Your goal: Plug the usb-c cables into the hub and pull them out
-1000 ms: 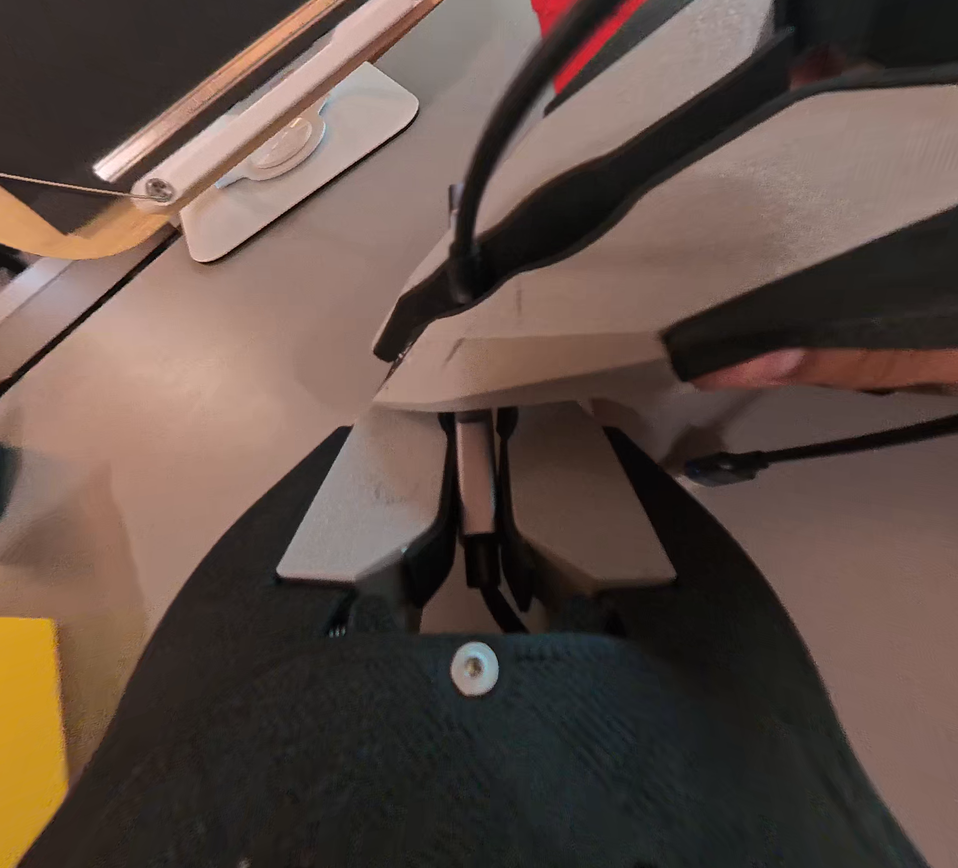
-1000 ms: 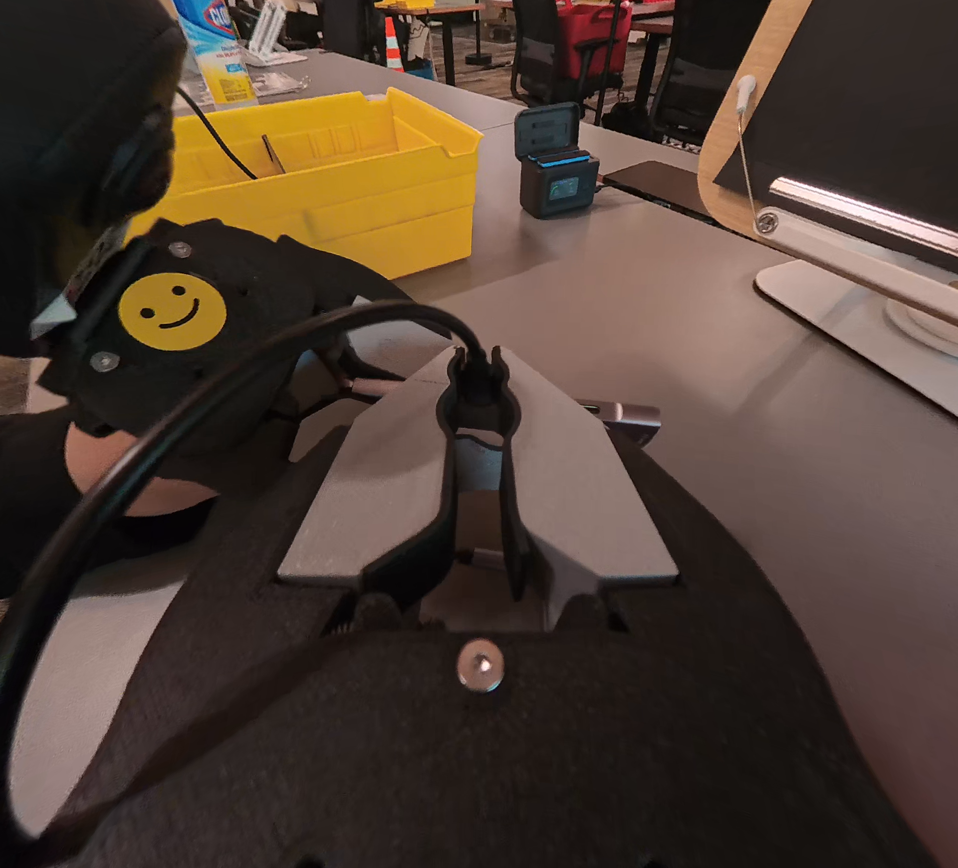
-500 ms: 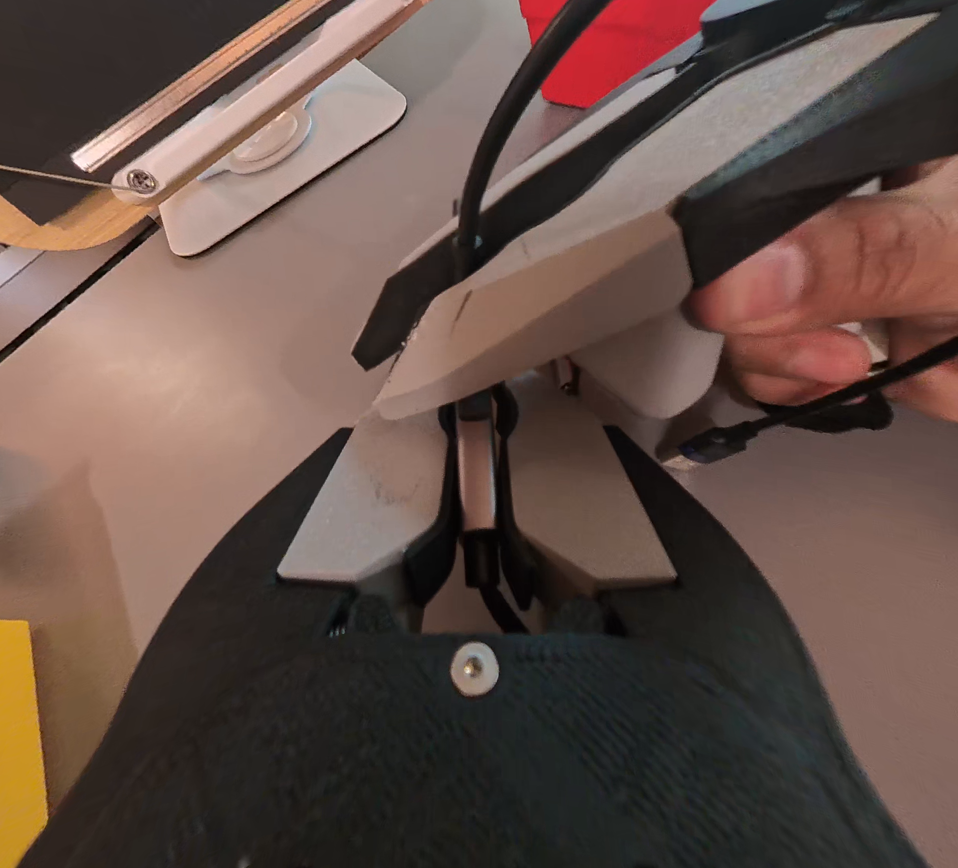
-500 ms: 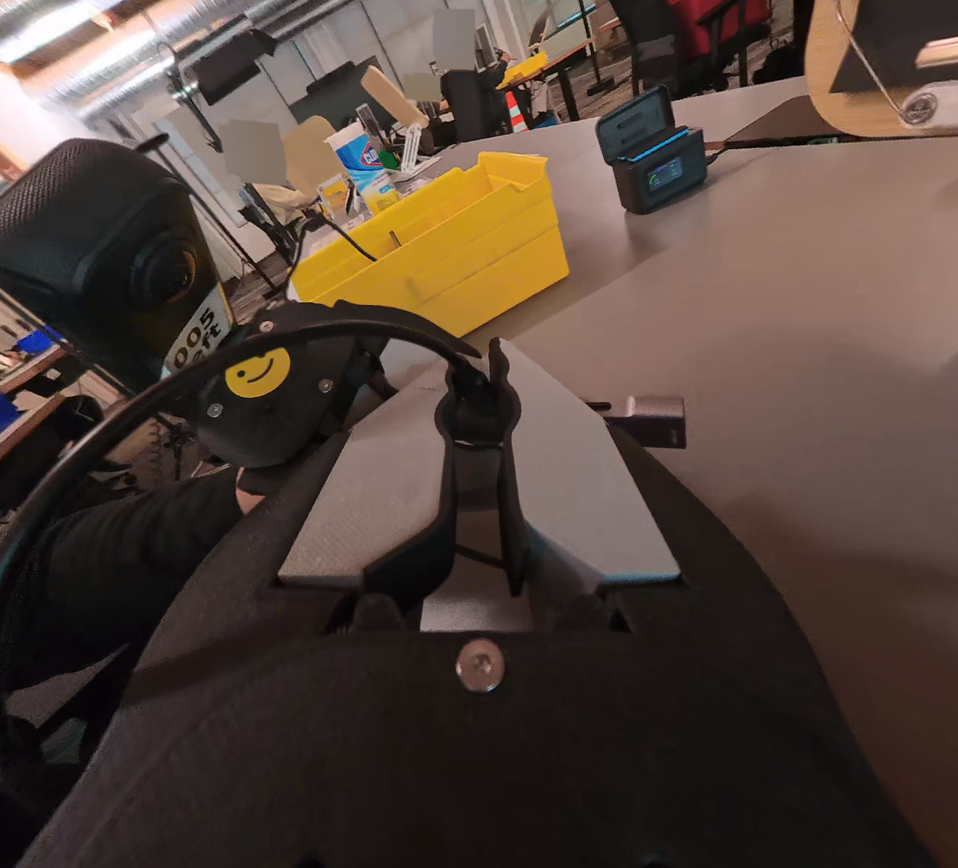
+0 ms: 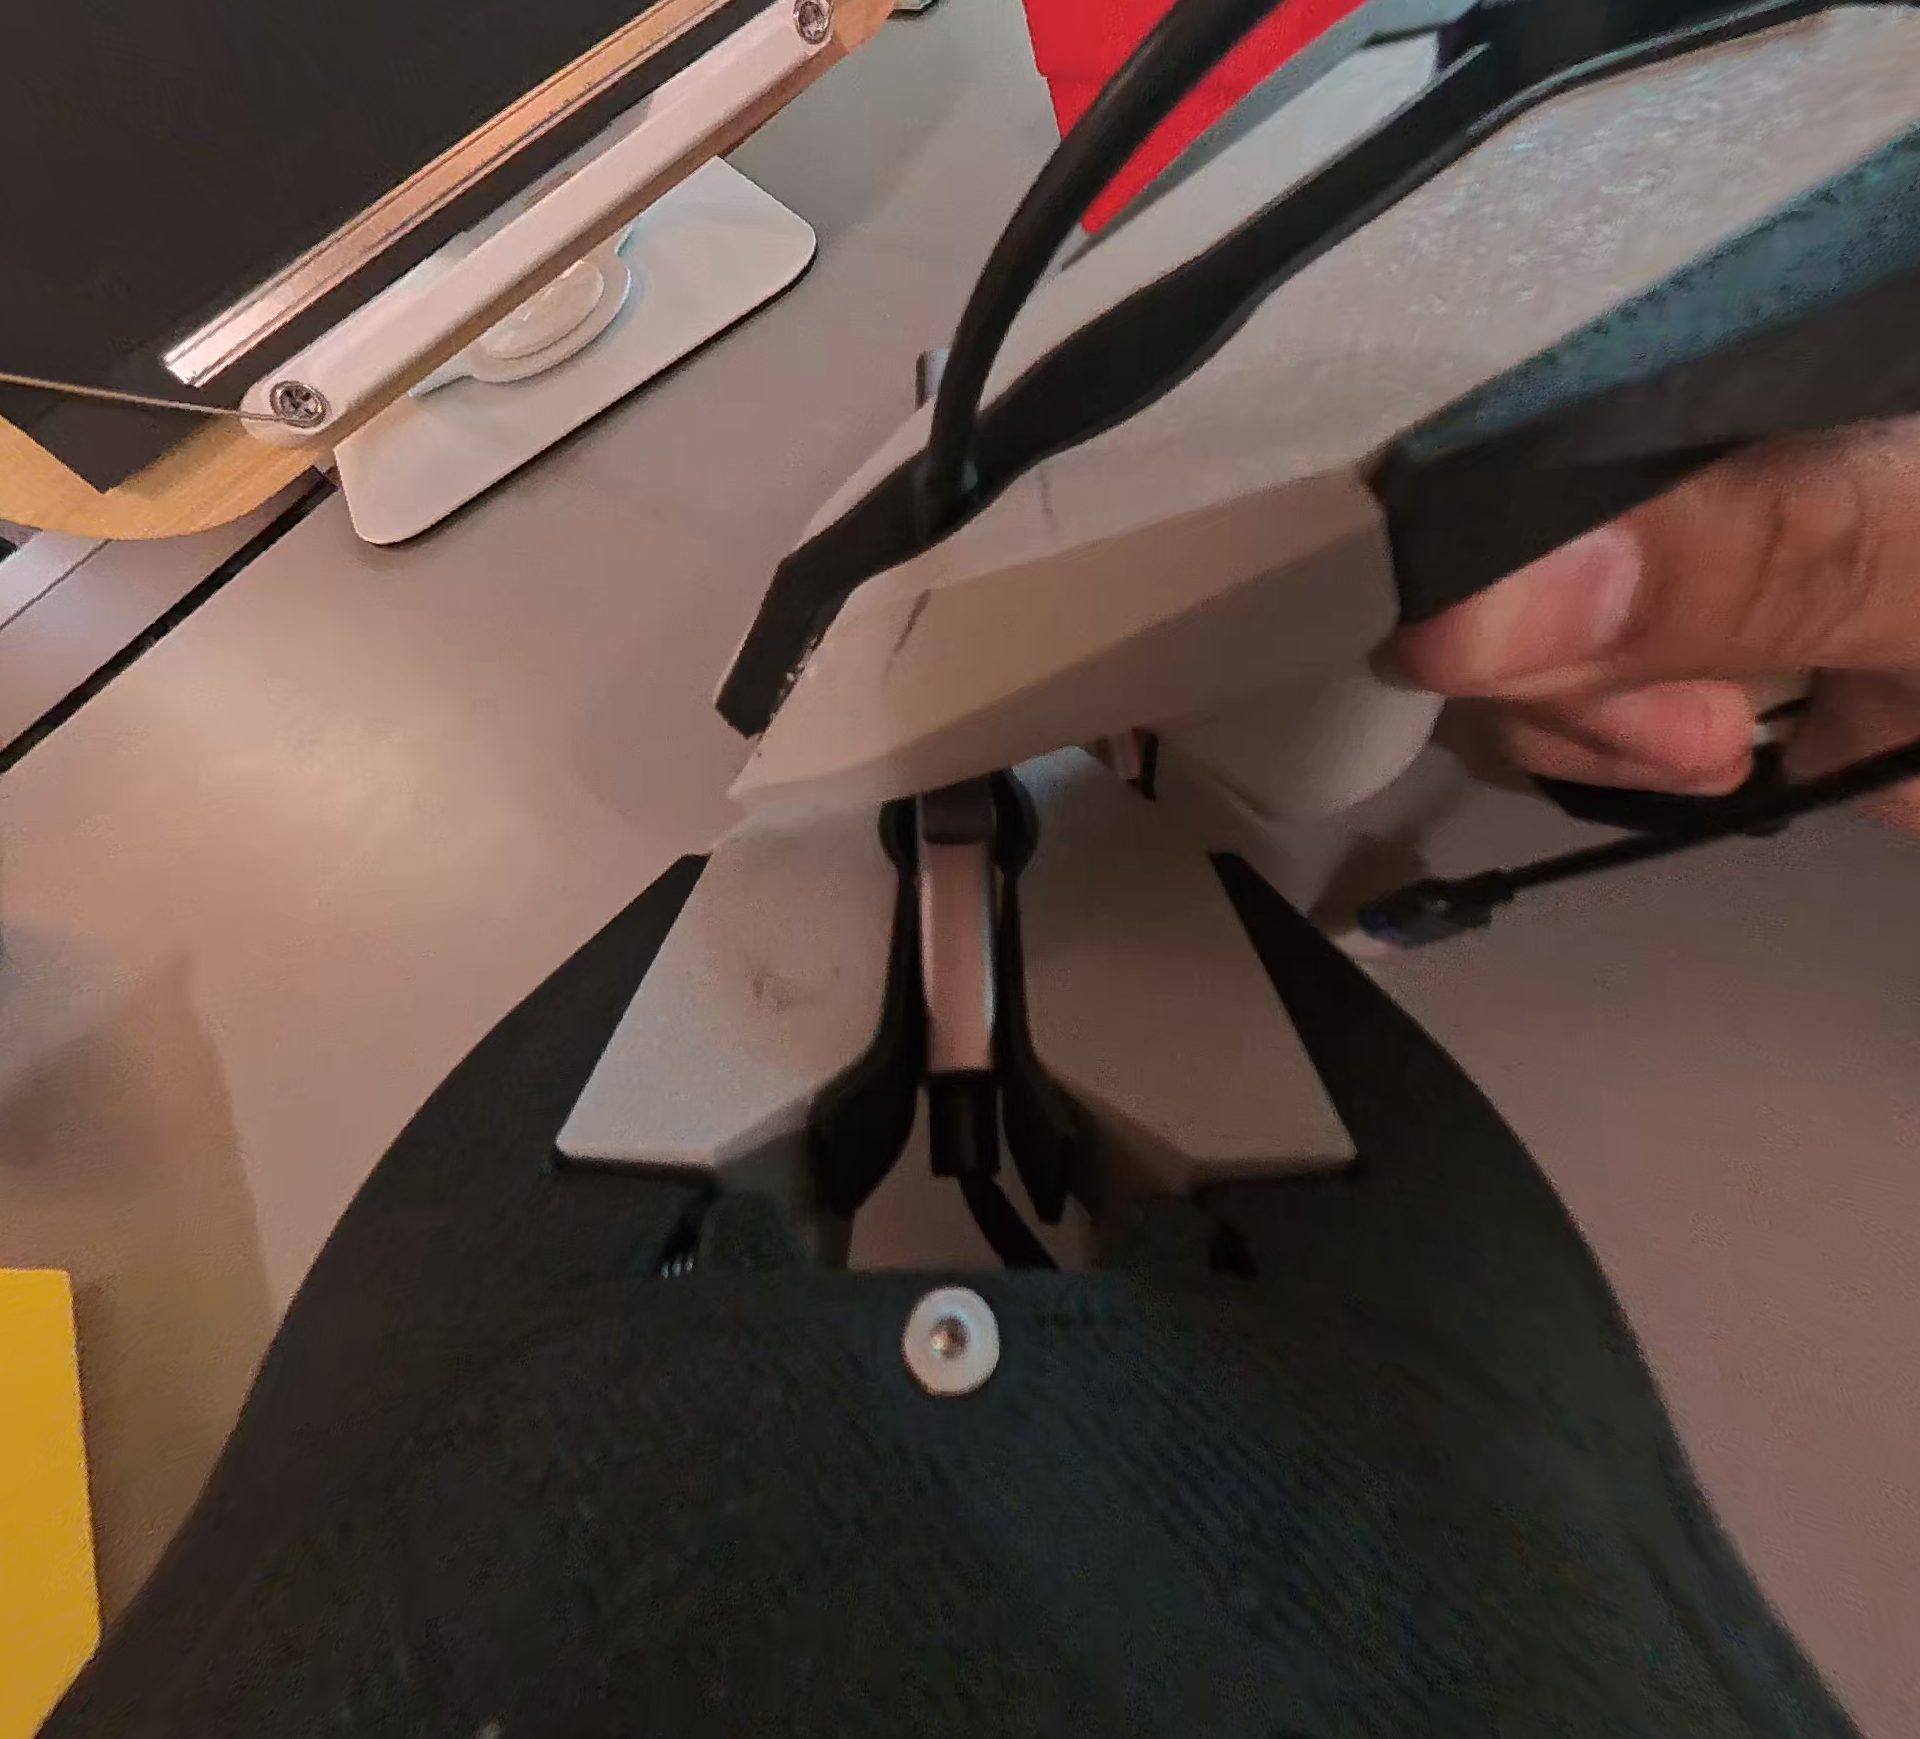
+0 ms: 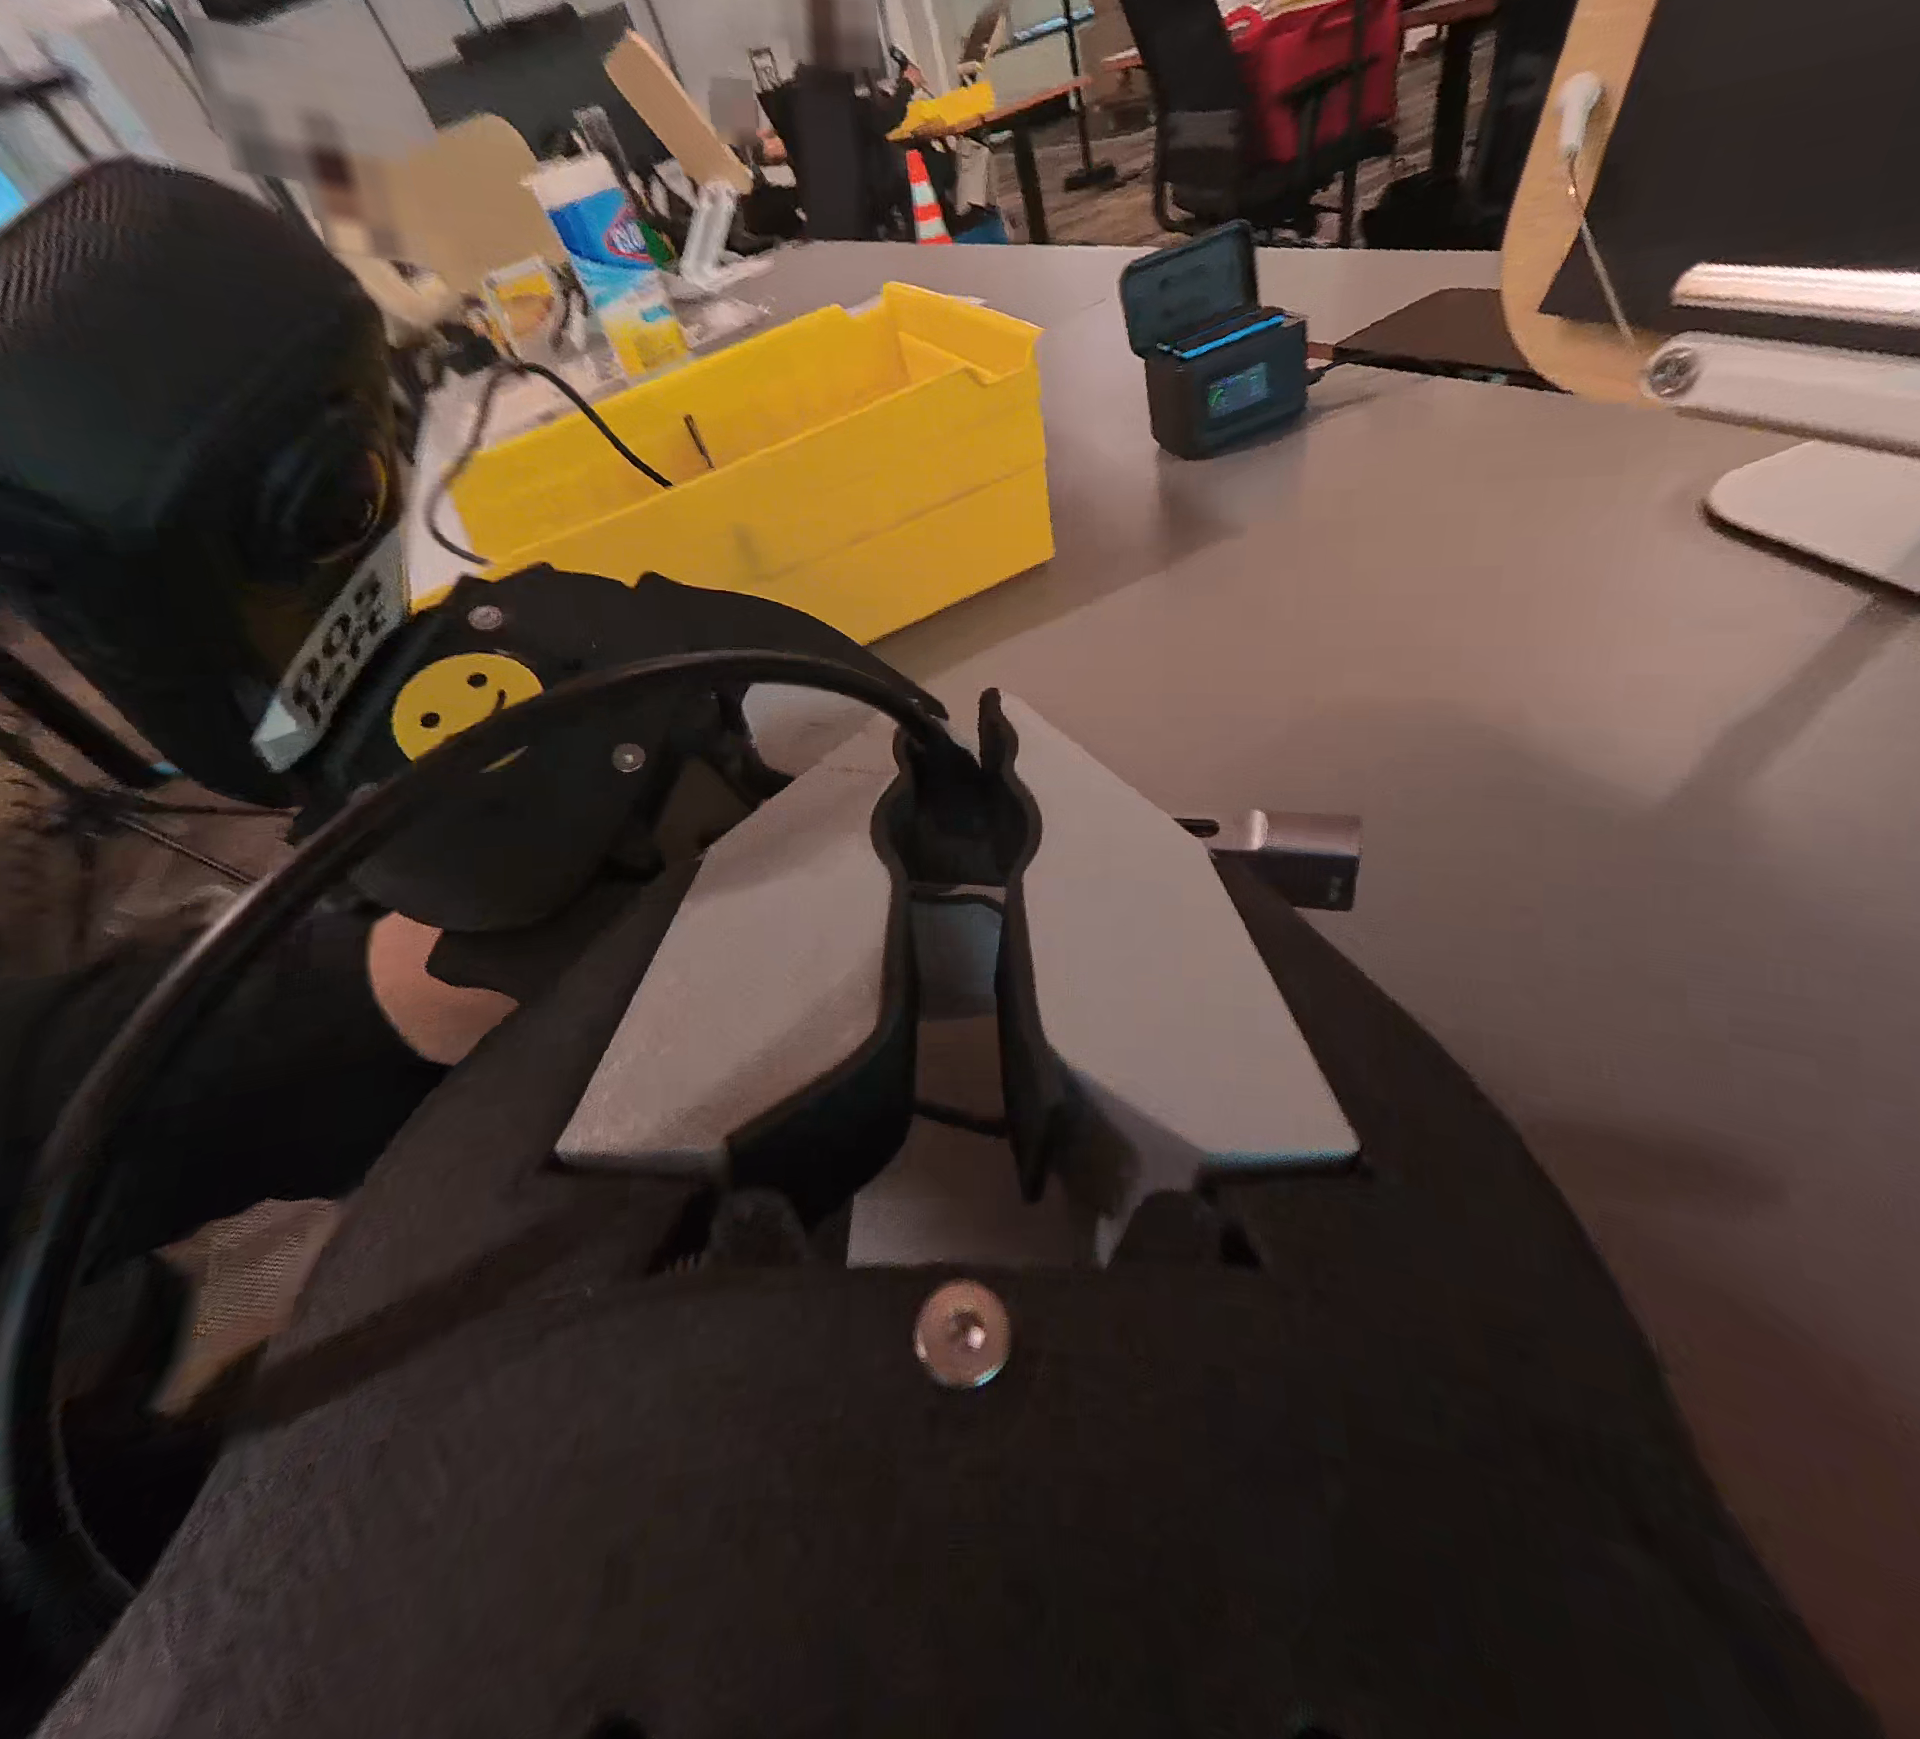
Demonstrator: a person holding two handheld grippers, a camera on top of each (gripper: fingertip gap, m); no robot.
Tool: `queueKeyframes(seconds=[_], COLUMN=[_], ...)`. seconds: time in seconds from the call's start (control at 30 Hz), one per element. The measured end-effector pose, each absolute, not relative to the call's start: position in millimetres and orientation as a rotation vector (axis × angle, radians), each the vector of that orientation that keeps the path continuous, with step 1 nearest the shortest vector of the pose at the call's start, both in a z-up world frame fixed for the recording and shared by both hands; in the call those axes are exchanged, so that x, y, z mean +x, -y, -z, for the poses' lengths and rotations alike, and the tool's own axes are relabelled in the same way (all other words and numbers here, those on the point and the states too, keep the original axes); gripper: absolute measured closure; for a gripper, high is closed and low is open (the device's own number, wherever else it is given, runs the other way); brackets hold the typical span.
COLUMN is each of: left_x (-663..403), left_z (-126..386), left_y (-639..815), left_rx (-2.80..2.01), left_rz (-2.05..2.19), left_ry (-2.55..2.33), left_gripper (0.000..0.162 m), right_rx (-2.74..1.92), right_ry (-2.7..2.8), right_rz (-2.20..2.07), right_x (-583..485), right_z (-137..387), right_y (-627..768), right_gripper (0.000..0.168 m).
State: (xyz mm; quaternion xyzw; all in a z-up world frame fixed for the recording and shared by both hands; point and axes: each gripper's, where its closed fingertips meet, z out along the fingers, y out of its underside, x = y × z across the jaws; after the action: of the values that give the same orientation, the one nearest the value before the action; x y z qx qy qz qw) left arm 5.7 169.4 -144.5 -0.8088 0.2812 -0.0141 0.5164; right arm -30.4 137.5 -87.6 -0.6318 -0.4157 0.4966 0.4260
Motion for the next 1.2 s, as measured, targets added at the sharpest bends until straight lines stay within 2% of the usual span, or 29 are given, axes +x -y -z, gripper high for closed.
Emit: queueKeyframes(seconds=[0.07, 0.17, 0.2, 0.33, 0.5, 0.63, 0.67, 0.93, 1.1, 1.2], left_x=[5, 1, -1, 1, 4, 3, 2, 6, 5, 8], left_z=[148, 146, 145, 142, 141, 143, 142, 140, 144, 137], left_y=[-171, -170, -168, -168, -166, -167, -166, -165, -166, -166], left_rx=[-1.955, -1.945, -1.935, -1.933, -1.917, -1.921, -1.914, -1.909, -1.916, -1.889], left_rz=[0.012, 0.018, 0.021, 0.032, 0.016, 0.041, 0.040, 0.030, 0.073, 0.086], left_ry=[-0.677, -0.664, -0.660, -0.653, -0.690, -0.675, -0.673, -0.684, -0.672, -0.667], left_gripper=[0.155, 0.156, 0.157, 0.156, 0.156, 0.156, 0.157, 0.156, 0.156, 0.156], right_rx=[-1.567, -1.405, -1.387, -1.508, -1.557, -1.406, -1.391, -1.532, -1.423, -1.385], right_ry=[1.067, 1.233, 1.238, 1.139, 1.091, 1.251, 1.254, 1.132, 1.229, 1.202], right_rz=[-1.156, -0.600, -0.563, -0.980, -1.230, -0.629, -0.589, -1.252, -0.679, -0.652], right_x=[-31, -32, -34, -35, -33, -33, -33, -32, -33, -31], right_z=[91, 92, 91, 87, 86, 90, 89, 85, 89, 82], right_y=[-140, -143, -142, -138, -132, -139, -139, -129, -137, -136], right_gripper=[0.162, 0.163, 0.163, 0.163, 0.162, 0.164, 0.164, 0.162, 0.164, 0.164])
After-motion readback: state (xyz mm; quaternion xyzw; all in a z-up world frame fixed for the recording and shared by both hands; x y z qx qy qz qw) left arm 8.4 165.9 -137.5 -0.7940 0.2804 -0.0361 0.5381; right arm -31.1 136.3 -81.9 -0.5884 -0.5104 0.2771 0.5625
